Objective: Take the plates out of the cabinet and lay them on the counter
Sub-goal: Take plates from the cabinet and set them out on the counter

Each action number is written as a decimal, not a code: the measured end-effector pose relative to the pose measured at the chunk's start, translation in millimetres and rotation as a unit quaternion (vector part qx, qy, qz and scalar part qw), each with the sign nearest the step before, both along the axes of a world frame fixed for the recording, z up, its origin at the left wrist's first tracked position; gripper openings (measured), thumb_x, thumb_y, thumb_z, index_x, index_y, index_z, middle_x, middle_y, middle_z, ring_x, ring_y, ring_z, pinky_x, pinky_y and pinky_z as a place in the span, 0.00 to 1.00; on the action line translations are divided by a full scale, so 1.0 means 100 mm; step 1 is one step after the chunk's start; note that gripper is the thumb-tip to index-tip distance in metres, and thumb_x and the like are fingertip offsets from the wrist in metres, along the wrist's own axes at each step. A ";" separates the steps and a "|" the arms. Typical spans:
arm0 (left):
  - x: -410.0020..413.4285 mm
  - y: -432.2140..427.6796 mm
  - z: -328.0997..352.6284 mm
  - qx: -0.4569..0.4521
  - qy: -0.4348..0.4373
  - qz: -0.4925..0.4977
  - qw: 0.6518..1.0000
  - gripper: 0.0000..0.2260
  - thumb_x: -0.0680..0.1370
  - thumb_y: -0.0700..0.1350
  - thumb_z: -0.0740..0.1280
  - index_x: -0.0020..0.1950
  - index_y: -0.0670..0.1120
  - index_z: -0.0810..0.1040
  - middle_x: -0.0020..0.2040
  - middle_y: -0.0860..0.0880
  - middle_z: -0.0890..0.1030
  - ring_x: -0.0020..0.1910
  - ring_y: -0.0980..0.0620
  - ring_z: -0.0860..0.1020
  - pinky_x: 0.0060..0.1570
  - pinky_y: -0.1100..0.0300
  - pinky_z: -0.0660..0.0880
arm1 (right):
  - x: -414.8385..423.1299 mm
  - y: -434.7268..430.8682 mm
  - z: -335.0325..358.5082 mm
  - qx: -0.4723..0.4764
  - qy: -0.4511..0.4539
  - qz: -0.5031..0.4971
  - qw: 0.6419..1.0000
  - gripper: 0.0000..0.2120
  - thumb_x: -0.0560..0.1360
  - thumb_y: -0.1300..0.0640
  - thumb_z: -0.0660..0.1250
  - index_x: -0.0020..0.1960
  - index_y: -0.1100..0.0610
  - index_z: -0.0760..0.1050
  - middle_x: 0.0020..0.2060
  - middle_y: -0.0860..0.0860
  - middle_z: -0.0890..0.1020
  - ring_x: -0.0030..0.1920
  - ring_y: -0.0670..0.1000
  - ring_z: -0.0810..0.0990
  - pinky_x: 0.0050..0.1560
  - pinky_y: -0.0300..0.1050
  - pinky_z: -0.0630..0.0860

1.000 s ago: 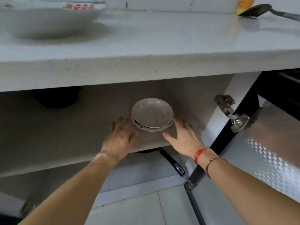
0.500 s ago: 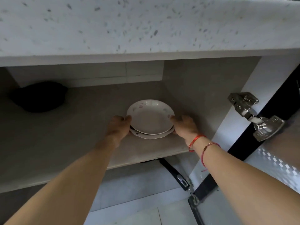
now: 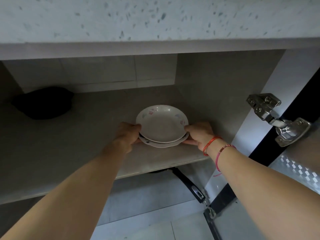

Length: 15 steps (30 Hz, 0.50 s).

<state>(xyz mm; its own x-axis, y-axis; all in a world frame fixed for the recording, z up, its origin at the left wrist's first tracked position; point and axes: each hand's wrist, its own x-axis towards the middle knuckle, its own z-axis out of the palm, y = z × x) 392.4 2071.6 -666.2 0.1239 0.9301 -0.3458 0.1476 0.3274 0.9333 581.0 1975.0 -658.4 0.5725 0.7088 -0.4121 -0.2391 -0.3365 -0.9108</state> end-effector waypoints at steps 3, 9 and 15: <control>-0.04 -0.02 0.04 0.001 -0.001 -0.002 1.000 0.09 0.77 0.35 0.67 0.55 0.30 0.77 0.48 0.35 0.81 0.38 0.42 0.81 0.29 0.54 0.81 | -0.02 -0.02 0.02 0.003 0.000 -0.008 1.000 0.06 0.73 0.70 0.68 0.47 0.63 0.79 0.44 0.60 0.83 0.41 0.57 0.84 0.30 0.48 0.82; -0.15 -0.12 0.18 0.012 -0.014 -0.001 1.000 0.04 0.78 0.34 0.66 0.50 0.33 0.77 0.47 0.36 0.81 0.36 0.46 0.80 0.27 0.57 0.81 | -0.10 -0.14 0.14 0.013 0.004 -0.009 1.000 0.04 0.74 0.70 0.67 0.44 0.62 0.78 0.42 0.61 0.83 0.39 0.57 0.84 0.29 0.46 0.81; -0.37 -0.43 0.30 -0.013 -0.013 0.009 1.000 0.08 0.77 0.34 0.67 0.54 0.33 0.78 0.52 0.36 0.82 0.45 0.41 0.82 0.29 0.57 0.82 | -0.30 -0.41 0.33 -0.006 -0.016 0.000 1.000 0.04 0.74 0.70 0.67 0.43 0.64 0.78 0.42 0.62 0.84 0.41 0.58 0.85 0.31 0.48 0.83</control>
<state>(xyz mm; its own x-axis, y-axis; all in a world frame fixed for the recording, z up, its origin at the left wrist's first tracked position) 354.9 2028.3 -636.0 0.1158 0.9227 -0.3678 0.1179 0.3549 0.9274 551.2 1933.7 -625.3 0.5857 0.7039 -0.4020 -0.2090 -0.3480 -0.9139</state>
